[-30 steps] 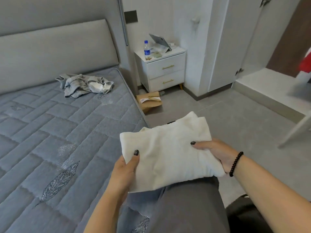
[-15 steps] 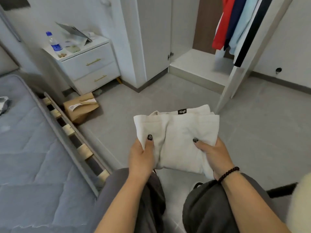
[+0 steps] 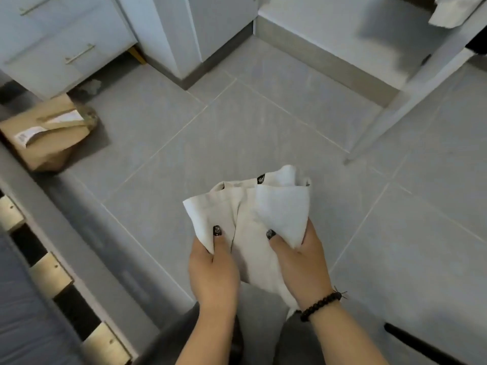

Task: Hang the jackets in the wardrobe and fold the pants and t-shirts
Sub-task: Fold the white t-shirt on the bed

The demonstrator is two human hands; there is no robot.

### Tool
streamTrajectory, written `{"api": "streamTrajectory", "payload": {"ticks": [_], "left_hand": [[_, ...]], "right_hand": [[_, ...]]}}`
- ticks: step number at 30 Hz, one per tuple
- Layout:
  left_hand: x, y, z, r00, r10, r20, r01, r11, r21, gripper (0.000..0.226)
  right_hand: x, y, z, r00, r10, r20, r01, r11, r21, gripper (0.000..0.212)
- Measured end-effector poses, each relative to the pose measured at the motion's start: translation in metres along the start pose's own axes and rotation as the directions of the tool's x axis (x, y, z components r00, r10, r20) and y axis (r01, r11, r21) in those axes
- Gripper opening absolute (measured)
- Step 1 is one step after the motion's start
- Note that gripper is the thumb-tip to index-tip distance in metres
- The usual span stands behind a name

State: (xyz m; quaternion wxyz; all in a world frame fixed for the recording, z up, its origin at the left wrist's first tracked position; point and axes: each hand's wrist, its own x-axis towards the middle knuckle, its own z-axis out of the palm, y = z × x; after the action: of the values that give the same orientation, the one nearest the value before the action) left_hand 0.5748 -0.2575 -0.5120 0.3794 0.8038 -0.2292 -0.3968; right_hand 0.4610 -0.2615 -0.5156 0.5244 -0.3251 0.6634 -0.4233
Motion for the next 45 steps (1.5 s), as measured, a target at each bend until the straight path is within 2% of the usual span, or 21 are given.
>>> {"api": "streamTrajectory", "payload": {"ticks": [3,6,12,16,20,28,31,36,39,45], "left_hand": [[0.01,0.027,-0.005,0.998,0.021,0.062,-0.024,0.999,0.044,0.024],[0.01,0.059,-0.014,0.99,0.024,0.137,-0.039,0.994,0.104,0.026],[-0.012,0.168,-0.046,0.983,0.005,0.182,-0.01,1.0,0.028,0.025],[-0.03,0.282,-0.085,0.97,0.114,0.213,-0.107,0.993,-0.047,0.023],[-0.049,0.405,-0.144,0.949,0.232,0.216,-0.2,0.967,-0.158,0.017],[-0.05,0.559,-0.214,0.897,0.336,0.287,-0.264,0.928,-0.263,0.018],[-0.055,0.607,-0.218,0.865,0.395,0.31,-0.308,0.905,-0.293,0.019],[-0.056,0.691,-0.207,0.766,0.523,0.373,-0.415,0.846,-0.335,0.02],[-0.05,0.742,-0.188,0.716,0.586,0.379,-0.479,0.807,-0.345,0.019],[-0.042,0.856,-0.133,0.616,0.694,0.373,-0.591,0.72,-0.364,0.022]], "right_hand": [[0.002,-0.008,-0.007,0.991,0.121,-0.051,-0.117,0.99,0.075,0.033],[-0.004,-0.032,-0.011,0.981,0.164,-0.106,-0.152,0.982,0.111,0.03],[-0.012,-0.151,-0.016,0.984,0.166,-0.067,-0.159,0.982,0.102,0.028],[-0.015,-0.28,-0.018,0.996,0.085,-0.02,-0.082,0.988,0.134,0.027],[-0.035,-0.407,-0.003,0.998,-0.061,0.031,0.054,0.984,0.172,0.023],[-0.06,-0.564,0.018,0.955,-0.286,0.074,0.275,0.953,0.129,0.029],[-0.059,-0.616,0.01,0.922,-0.381,0.064,0.373,0.922,0.104,0.031],[-0.047,-0.695,-0.016,0.852,-0.522,0.039,0.522,0.853,0.03,0.035],[-0.027,-0.737,-0.034,0.808,-0.589,-0.02,0.588,0.808,-0.041,0.046],[0.034,-0.829,-0.066,0.706,-0.696,-0.13,0.691,0.717,-0.091,0.049]]}}
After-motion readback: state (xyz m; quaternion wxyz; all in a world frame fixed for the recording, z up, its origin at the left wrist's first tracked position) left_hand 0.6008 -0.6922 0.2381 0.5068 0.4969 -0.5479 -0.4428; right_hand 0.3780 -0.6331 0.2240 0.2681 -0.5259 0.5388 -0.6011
